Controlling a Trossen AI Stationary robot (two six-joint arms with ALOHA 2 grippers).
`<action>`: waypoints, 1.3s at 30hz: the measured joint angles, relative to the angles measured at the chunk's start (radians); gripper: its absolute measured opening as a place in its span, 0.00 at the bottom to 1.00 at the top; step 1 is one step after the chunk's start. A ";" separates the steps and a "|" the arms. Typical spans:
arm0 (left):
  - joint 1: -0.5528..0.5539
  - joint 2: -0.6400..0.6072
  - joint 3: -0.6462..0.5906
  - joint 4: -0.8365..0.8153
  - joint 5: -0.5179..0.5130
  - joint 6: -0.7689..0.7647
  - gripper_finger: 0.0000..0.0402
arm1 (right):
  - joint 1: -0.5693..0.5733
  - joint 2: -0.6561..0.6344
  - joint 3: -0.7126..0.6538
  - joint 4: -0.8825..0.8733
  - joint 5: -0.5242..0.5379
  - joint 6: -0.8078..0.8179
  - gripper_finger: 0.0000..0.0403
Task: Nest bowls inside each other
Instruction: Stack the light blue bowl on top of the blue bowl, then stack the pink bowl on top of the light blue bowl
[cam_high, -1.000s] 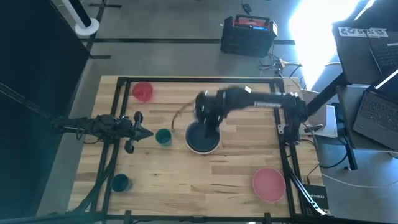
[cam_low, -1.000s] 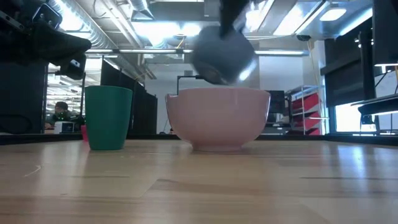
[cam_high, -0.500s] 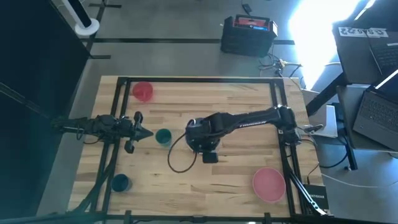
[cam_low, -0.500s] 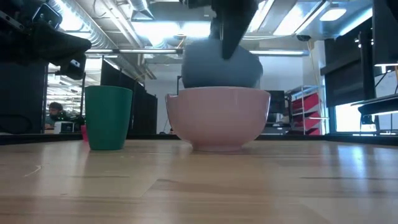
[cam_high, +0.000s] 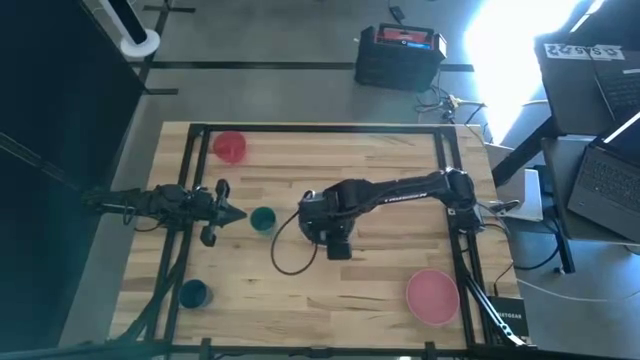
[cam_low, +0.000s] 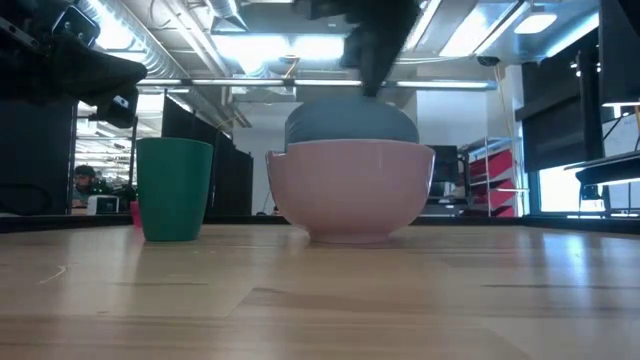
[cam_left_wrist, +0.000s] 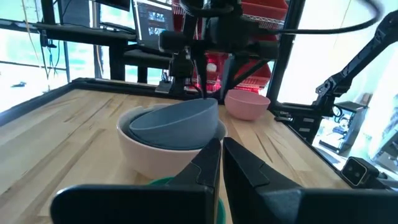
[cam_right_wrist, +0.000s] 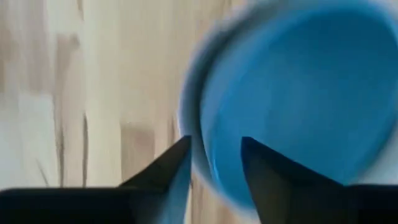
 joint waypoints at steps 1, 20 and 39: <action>0.000 0.000 0.000 0.000 0.000 0.000 0.00 | 0.020 -0.031 -0.020 -0.011 0.007 0.018 0.33; 0.000 0.000 0.000 0.000 0.000 0.000 0.00 | 0.551 -0.643 -0.692 0.066 0.031 0.679 0.39; 0.000 0.000 0.000 0.000 0.000 0.000 0.00 | 0.728 -0.715 -1.055 0.240 -0.042 0.894 0.39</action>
